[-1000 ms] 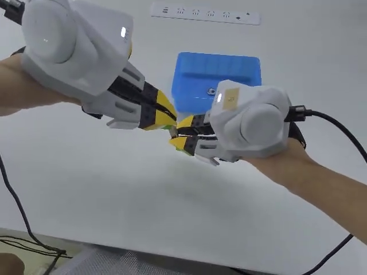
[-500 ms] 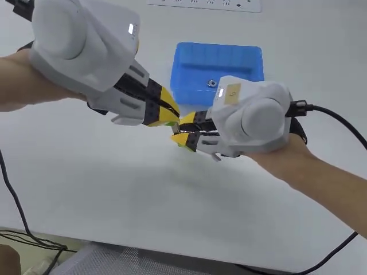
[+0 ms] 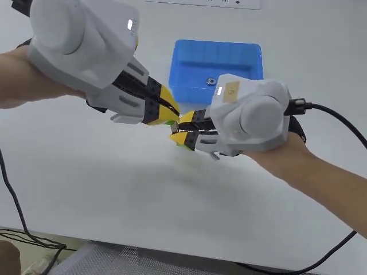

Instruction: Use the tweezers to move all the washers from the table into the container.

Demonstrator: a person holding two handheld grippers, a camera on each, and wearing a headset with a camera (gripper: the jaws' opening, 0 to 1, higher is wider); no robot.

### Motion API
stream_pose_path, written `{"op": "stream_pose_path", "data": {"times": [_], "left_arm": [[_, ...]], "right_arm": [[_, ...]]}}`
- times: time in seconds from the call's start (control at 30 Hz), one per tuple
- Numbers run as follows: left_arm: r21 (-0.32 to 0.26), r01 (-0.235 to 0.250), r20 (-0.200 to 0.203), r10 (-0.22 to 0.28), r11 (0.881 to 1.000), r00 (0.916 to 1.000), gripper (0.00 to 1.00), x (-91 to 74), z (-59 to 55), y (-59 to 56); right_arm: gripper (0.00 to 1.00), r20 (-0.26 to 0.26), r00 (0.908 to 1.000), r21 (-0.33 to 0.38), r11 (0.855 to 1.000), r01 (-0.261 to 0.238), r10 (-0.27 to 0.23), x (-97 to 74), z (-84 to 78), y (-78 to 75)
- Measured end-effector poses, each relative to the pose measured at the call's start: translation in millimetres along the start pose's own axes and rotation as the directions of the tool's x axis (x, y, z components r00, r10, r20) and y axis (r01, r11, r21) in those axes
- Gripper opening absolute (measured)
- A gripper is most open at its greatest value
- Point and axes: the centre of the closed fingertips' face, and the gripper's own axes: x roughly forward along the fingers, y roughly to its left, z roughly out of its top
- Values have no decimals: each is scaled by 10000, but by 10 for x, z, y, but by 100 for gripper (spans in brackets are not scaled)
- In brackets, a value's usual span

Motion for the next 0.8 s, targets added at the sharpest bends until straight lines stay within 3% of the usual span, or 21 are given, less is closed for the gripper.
{"op": "stream_pose_path", "data": {"times": [0.27,0.8], "left_arm": [[-65,22,-22,-22,10000,10000,7,-11,-61,12],[-363,290,44,-289,9989,9996,7,-21,-75,-13]], "right_arm": [[11,-43,10000,24,10000,-30,30,10,-9,16],[11,23,10000,131,9999,-47,47,0,-8,54]]}}
